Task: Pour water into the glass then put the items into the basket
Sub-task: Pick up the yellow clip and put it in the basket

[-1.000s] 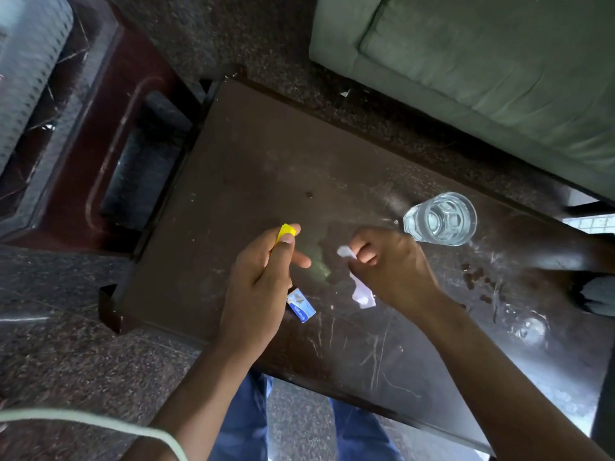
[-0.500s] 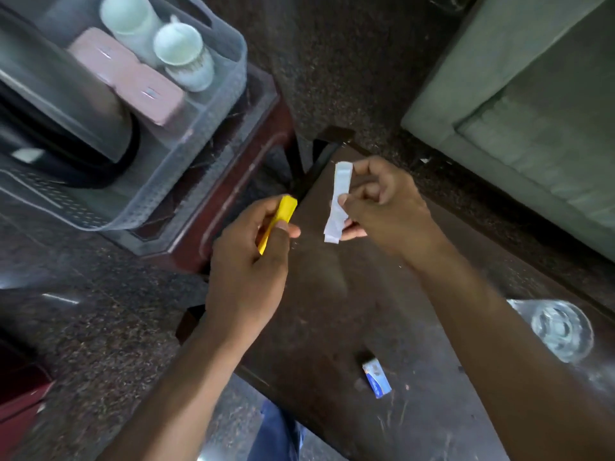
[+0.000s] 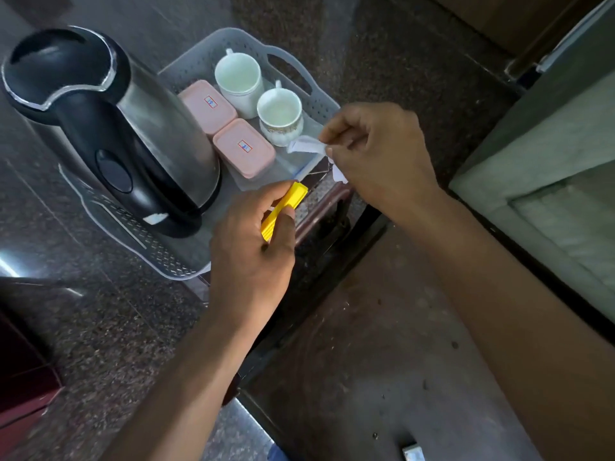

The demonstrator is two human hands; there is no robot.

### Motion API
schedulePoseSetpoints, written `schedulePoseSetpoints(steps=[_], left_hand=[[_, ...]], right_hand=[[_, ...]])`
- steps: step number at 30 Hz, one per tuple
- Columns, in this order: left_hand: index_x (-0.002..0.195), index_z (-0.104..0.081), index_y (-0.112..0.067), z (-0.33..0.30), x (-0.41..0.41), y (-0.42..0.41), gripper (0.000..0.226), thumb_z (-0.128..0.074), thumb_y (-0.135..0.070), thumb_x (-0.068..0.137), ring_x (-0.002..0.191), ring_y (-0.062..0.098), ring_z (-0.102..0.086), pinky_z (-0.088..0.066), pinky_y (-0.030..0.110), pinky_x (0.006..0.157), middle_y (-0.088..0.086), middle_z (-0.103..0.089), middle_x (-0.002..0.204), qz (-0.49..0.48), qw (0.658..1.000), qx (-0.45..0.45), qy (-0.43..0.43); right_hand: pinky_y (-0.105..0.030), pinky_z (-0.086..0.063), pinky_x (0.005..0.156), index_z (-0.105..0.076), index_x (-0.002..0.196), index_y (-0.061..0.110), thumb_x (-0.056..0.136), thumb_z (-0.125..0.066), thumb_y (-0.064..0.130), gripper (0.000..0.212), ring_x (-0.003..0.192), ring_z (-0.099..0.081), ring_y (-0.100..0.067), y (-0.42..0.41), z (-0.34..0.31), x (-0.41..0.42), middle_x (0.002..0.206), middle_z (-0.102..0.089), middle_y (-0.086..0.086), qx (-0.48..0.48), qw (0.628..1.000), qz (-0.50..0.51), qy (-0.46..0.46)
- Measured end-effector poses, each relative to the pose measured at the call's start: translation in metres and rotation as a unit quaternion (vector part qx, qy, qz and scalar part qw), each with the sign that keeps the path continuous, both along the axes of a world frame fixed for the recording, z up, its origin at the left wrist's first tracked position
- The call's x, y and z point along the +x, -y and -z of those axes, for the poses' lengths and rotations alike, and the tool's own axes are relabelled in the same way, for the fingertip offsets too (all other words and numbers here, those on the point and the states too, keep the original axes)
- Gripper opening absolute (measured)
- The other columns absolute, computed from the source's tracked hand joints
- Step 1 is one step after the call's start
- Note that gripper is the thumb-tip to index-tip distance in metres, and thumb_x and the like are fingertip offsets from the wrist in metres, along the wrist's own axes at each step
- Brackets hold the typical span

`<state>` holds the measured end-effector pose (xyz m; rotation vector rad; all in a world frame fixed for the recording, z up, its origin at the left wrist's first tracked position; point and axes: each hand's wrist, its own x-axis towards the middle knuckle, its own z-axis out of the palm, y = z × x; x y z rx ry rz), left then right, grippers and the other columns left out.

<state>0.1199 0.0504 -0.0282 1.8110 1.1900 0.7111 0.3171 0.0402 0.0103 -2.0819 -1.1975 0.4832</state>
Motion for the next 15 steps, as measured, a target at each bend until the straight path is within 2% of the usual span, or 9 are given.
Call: schedulePoseSetpoints(steps=[4, 6, 9, 12, 15], left_hand=[[0.135, -0.077, -0.015, 0.002, 0.001, -0.009, 0.036, -0.063, -0.022, 0.103, 0.11, 0.027, -0.071, -0.059, 0.052, 0.096, 0.006, -0.073, 0.12, -0.027, 0.999, 0.022, -0.005], [0.137, -0.076, -0.016, 0.003, 0.001, -0.014, 0.038, -0.063, -0.022, 0.102, 0.108, 0.026, -0.07, -0.059, 0.047, 0.096, 0.007, -0.071, 0.12, -0.037, 0.999, 0.019, -0.005], [0.138, -0.076, -0.016, 0.005, 0.002, -0.02, 0.039, -0.062, -0.023, 0.103, 0.107, 0.024, -0.07, -0.06, 0.042, 0.094, 0.007, -0.071, 0.12, -0.043, 0.999, 0.007, 0.003], [0.138, -0.076, -0.017, 0.007, 0.002, -0.026, 0.039, -0.061, -0.024, 0.103, 0.108, 0.028, -0.072, -0.061, 0.046, 0.092, 0.007, -0.073, 0.12, -0.06, 0.997, -0.024, 0.031], [0.133, -0.078, -0.021, 0.007, 0.004, -0.031, 0.033, -0.062, -0.022, 0.104, 0.102, 0.026, -0.072, -0.059, 0.039, 0.087, 0.008, -0.075, 0.115, -0.078, 0.994, -0.045, 0.063]], right_hand=[[-0.035, -0.06, 0.082, -0.081, 0.096, 0.027, 0.09, -0.072, 0.017, 0.015, 0.077, -0.063, -0.005, -0.026, 0.007, 0.002, 0.084, -0.068, 0.015, -0.01, 0.994, -0.06, 0.088], [-0.034, -0.06, 0.084, -0.082, 0.1, 0.027, 0.093, -0.072, 0.016, 0.016, 0.085, -0.069, -0.011, -0.036, 0.009, 0.003, 0.095, -0.076, 0.01, -0.021, 0.987, -0.099, 0.125], [-0.039, -0.06, 0.096, -0.083, 0.107, 0.028, 0.096, -0.073, 0.017, 0.019, 0.105, -0.074, -0.02, -0.051, 0.014, 0.002, 0.116, -0.08, 0.002, -0.05, 0.969, -0.164, 0.177], [-0.041, -0.059, 0.099, -0.084, 0.107, 0.032, 0.096, -0.073, 0.017, 0.021, 0.108, -0.074, -0.022, -0.064, 0.018, -0.001, 0.119, -0.08, 0.002, -0.081, 0.955, -0.207, 0.198], [-0.041, -0.057, 0.103, -0.085, 0.106, 0.033, 0.096, -0.072, 0.018, 0.022, 0.112, -0.073, -0.023, -0.074, 0.021, -0.003, 0.117, -0.081, 0.002, -0.113, 0.944, -0.233, 0.205]])
